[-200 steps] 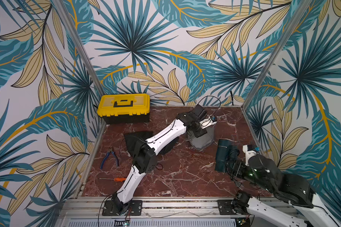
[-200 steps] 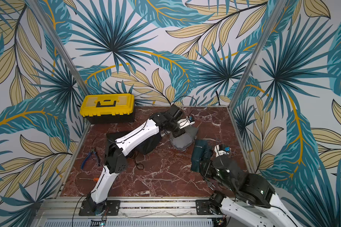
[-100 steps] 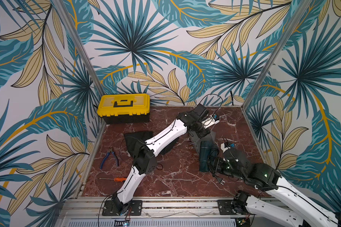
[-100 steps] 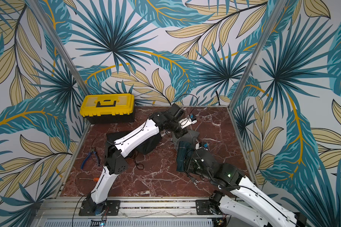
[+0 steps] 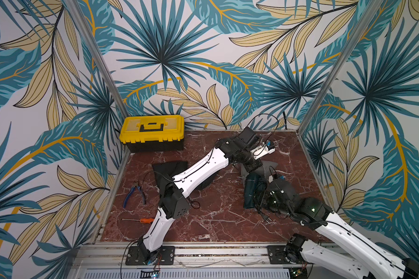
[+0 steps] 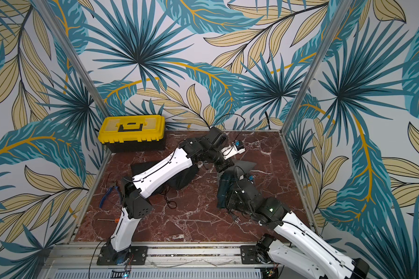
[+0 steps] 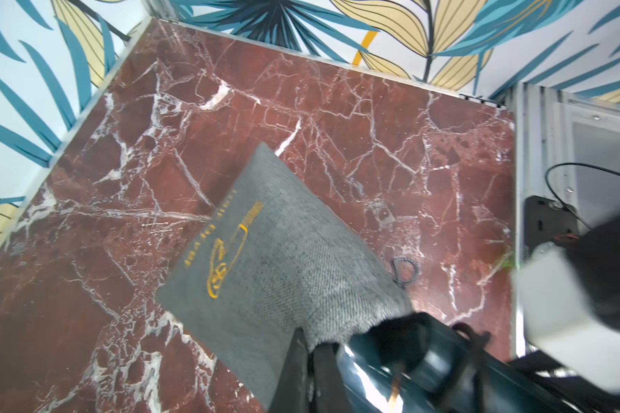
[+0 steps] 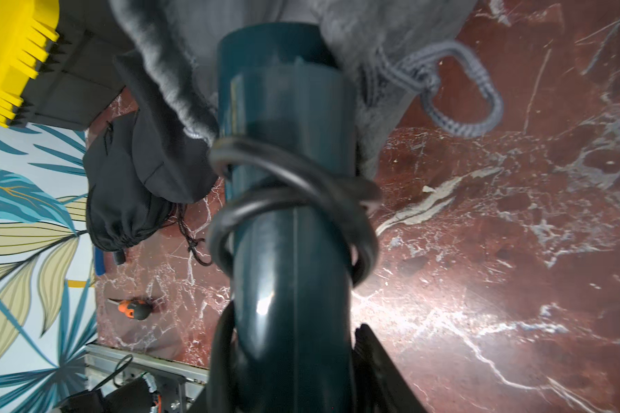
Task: Pack away hair dryers
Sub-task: Place the hair dryer in the drawstring bag.
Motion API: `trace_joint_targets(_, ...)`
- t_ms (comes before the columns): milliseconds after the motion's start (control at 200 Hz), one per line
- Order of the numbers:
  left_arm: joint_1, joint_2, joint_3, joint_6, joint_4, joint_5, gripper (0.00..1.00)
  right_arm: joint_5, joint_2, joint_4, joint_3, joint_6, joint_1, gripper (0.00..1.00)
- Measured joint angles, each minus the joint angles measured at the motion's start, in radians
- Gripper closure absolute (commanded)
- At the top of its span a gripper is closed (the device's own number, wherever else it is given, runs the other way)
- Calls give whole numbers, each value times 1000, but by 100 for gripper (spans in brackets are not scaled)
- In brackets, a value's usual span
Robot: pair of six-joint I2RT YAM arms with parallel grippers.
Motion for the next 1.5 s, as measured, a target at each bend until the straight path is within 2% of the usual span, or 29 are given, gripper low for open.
trace_joint_targets(190, -18, -38, -61, 0, 1, 13, 100, -82, 32, 77, -1, -29, -17, 100)
trace_joint_targets(390, -39, -39, -95, 0, -1, 24, 100, -98, 39, 84, 4, -51, -31, 100)
trace_joint_targets(621, -43, -77, -151, 0, 10, 46, 100, -143, -5, 80, -18, -50, -109, 100)
trace_joint_targets(956, -51, -166, -190, 0, 2, 78, 100, -151, -69, 82, -58, -38, -186, 100)
trace_joint_targets(1227, -60, -172, -255, 1, 2, 84, 100, -146, -98, 92, -60, -27, -213, 100)
trace_joint_targets(1447, -72, -173, -284, 0, 0, 107, 100, -135, -63, 106, -59, -10, -240, 100)
trace_joint_targets(1497, -75, -174, -286, -3, 1, 114, 100, -135, -54, 114, -59, -8, -242, 96)
